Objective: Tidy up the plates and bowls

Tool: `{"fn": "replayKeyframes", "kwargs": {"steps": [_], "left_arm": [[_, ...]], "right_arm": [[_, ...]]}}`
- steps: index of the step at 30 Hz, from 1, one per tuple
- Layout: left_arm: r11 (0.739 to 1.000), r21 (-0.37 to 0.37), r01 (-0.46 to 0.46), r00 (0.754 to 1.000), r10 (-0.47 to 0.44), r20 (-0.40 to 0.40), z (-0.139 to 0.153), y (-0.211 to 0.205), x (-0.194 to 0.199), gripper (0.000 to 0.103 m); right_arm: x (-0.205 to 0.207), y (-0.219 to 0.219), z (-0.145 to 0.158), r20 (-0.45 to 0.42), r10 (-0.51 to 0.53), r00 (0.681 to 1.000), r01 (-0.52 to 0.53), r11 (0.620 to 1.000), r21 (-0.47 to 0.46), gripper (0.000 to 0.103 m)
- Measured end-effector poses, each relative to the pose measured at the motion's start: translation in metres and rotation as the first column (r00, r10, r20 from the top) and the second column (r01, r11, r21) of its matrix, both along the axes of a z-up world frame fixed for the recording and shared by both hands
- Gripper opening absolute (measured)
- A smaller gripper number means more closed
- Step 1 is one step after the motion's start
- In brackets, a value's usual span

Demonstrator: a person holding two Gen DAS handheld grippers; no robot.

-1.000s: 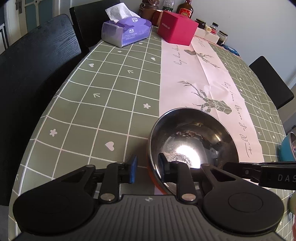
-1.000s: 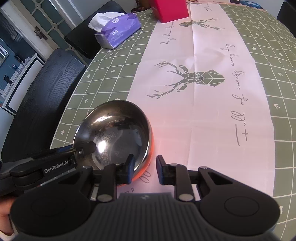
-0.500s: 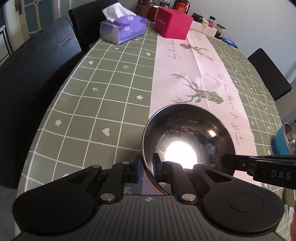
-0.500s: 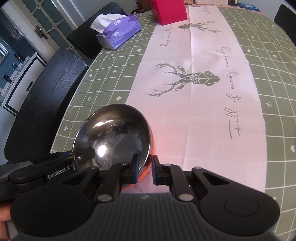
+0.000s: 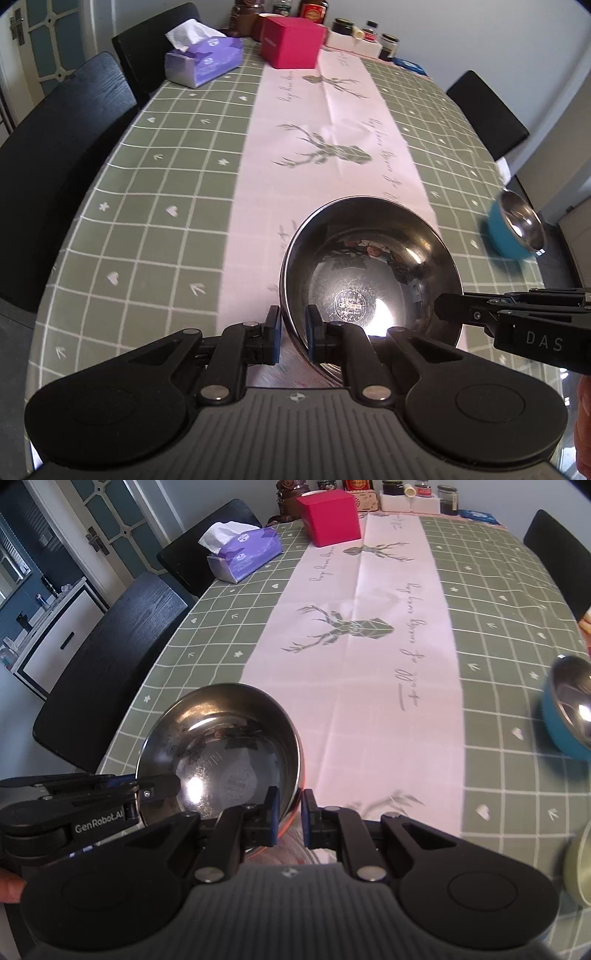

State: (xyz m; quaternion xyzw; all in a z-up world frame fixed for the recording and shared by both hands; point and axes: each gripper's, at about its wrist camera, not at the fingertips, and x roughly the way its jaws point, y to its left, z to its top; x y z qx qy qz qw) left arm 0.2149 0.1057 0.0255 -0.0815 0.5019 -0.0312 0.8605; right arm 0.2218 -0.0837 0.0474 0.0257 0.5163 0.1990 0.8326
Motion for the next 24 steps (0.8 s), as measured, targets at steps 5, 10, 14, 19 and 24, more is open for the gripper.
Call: {"fn": "replayKeyframes", "kwargs": {"steps": [5, 10, 14, 19, 24], "left_arm": [[0.998, -0.035, 0.059, 0.998, -0.059, -0.011, 0.002, -0.032, -0.022, 0.015], [0.991, -0.061, 0.115, 0.993, -0.117, -0.028, -0.006, -0.066, -0.041, 0.016], [0.987, -0.082, 0.139, 0.988, -0.144, -0.051, -0.018, -0.089, -0.049, 0.016], [0.985, -0.106, 0.134, 0.987, -0.142, -0.076, -0.034, -0.106, -0.051, 0.016], [0.986, -0.109, 0.126, 0.984, -0.138, -0.111, -0.049, -0.118, -0.045, 0.016]], "right_arm": [[-0.032, -0.037, 0.006, 0.015, -0.026, 1.0, 0.027, 0.999, -0.021, 0.009], [-0.059, -0.073, 0.004, 0.019, -0.065, 0.998, 0.066, 0.996, -0.053, 0.009], [-0.074, -0.096, -0.004, 0.015, -0.092, 0.996, 0.093, 0.993, -0.079, 0.009], [-0.08, -0.117, -0.02, -0.003, -0.127, 0.992, 0.126, 0.988, -0.091, 0.009], [-0.078, -0.129, -0.037, -0.021, -0.146, 0.989, 0.143, 0.985, -0.098, 0.009]]}}
